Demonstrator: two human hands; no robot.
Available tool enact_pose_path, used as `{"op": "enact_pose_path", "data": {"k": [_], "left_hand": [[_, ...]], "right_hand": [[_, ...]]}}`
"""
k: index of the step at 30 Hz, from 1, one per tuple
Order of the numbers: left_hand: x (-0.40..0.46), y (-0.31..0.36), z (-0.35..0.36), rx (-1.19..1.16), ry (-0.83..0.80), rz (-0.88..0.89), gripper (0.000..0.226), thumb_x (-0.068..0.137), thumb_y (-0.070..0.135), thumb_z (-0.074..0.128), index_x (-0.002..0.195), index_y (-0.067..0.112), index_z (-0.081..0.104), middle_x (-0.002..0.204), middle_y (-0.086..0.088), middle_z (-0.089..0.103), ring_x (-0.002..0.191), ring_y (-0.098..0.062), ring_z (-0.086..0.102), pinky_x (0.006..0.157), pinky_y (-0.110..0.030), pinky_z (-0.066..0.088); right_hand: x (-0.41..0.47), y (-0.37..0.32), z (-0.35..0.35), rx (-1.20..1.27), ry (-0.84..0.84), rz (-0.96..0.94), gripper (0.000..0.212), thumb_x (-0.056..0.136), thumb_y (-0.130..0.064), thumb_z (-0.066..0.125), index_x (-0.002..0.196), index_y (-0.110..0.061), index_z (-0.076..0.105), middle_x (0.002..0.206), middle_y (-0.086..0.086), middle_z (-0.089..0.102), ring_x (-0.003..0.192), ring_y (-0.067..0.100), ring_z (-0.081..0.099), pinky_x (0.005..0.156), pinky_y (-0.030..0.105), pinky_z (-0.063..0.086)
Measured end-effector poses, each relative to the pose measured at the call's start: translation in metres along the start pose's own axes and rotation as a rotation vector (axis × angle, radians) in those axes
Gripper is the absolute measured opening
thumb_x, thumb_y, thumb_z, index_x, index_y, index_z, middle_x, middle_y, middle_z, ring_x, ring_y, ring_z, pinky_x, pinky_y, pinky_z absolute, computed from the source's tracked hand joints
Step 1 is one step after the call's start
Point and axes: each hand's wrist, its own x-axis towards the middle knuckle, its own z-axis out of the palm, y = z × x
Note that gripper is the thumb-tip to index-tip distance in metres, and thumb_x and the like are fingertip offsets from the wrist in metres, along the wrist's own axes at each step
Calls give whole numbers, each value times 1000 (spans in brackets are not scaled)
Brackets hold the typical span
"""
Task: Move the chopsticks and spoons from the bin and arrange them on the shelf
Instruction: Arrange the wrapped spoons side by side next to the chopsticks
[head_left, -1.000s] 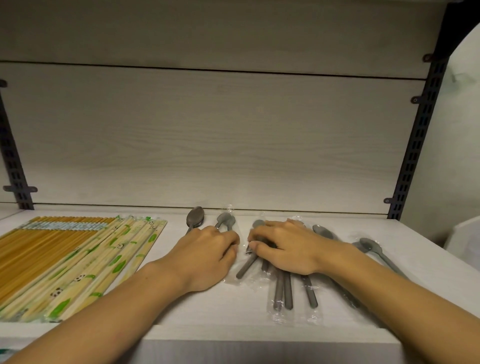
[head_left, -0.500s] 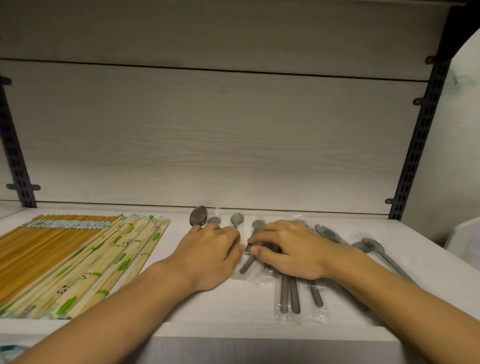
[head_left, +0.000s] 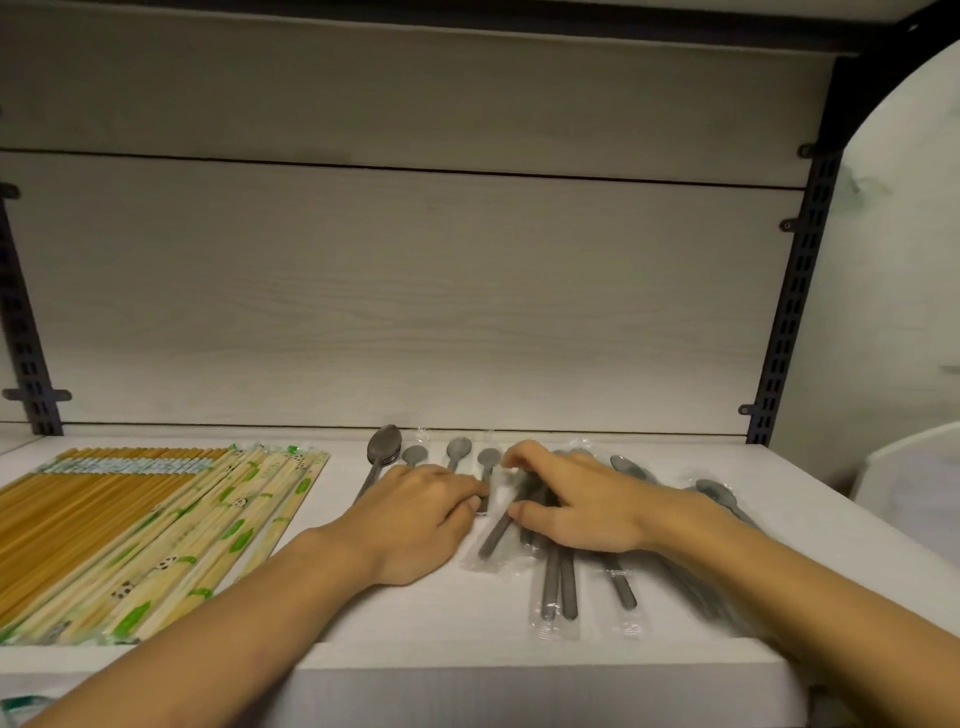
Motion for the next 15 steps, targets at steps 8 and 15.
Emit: {"op": "enact_pose_path", "data": {"k": [8,15], "left_hand": [[-1,10,-11,-83,90,31,39,95,45,41,130,30,52,130,11,56,123,-12,47,100,-31,35],[3,34,-7,-220,-119,174,35,93,53,46,121,35,58,120,15,60,113,-3,51,100,-30,41]], "right_hand": [[-38,12,-12,-8,140,-73,44,95,-46,50,136,-31,48,149,-11,39,136,6,33,105,18,25],[-36,34,-13,-77,33,-14,46,95,-48,45,140,-42,41,142,-11,47,132,12,39,110,36,31]]}}
